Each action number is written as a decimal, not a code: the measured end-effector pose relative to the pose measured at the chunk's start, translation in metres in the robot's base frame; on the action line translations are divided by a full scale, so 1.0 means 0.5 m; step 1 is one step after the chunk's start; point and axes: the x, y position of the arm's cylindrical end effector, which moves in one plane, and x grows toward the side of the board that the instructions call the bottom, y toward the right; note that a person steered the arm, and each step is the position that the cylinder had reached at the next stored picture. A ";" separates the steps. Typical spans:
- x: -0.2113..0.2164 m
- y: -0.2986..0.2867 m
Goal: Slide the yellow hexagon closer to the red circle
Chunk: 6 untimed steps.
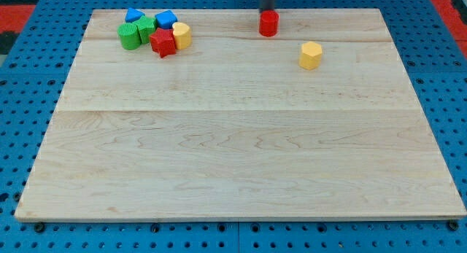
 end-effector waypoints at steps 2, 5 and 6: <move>0.062 0.011; 0.238 0.085; 0.338 0.144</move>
